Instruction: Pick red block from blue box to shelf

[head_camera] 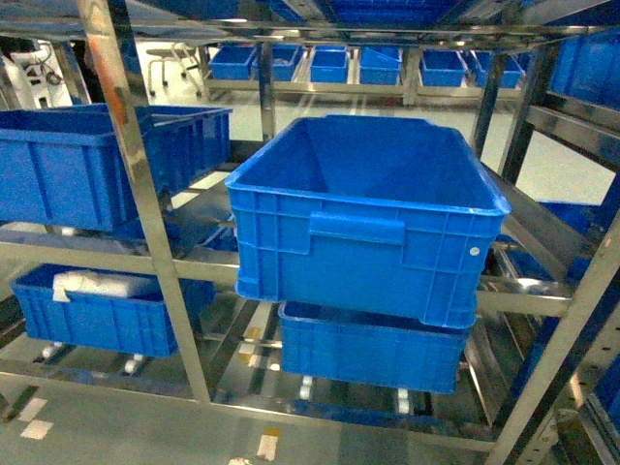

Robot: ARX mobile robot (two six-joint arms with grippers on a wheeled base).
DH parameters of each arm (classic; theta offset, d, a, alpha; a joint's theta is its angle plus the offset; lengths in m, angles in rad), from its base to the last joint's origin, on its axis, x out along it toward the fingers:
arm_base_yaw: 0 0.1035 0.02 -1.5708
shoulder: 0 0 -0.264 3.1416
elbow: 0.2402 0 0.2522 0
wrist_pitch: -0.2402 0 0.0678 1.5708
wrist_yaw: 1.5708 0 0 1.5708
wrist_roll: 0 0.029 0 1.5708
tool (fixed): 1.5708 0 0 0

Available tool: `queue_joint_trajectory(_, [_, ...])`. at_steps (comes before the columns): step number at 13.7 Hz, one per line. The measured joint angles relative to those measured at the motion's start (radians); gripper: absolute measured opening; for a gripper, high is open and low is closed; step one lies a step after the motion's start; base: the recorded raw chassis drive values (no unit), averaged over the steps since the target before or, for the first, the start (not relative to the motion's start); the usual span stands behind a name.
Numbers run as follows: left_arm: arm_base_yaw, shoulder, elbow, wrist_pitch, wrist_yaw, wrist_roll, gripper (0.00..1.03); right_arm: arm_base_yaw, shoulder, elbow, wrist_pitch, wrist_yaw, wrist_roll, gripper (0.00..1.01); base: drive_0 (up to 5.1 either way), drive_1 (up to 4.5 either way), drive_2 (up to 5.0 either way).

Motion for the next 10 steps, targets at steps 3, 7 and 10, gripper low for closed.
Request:
queue_joint_trajectory(3, [0.000, 0.000, 0.000, 0.000, 0.002, 0.000, 0.98, 0.000, -0.001, 0.000, 0.008, 0.000, 0.000, 0.28, -0.1, 4.25, -4.4])
queue_joint_trajectory(7, [0.000, 0.000, 0.000, 0.002, 0.001, 0.000, 0.98, 0.000, 0.000, 0.000, 0.003, 0.000, 0.000, 0.28, -0.1, 4.25, -4.4])
queue_joint_trajectory(10, [0.000, 0.000, 0.000, 0.001, 0.002, 0.000, 0.98, 0.000, 0.002, 0.000, 0.004, 0.000, 0.000, 0.28, -0.1, 4.25, -4.4])
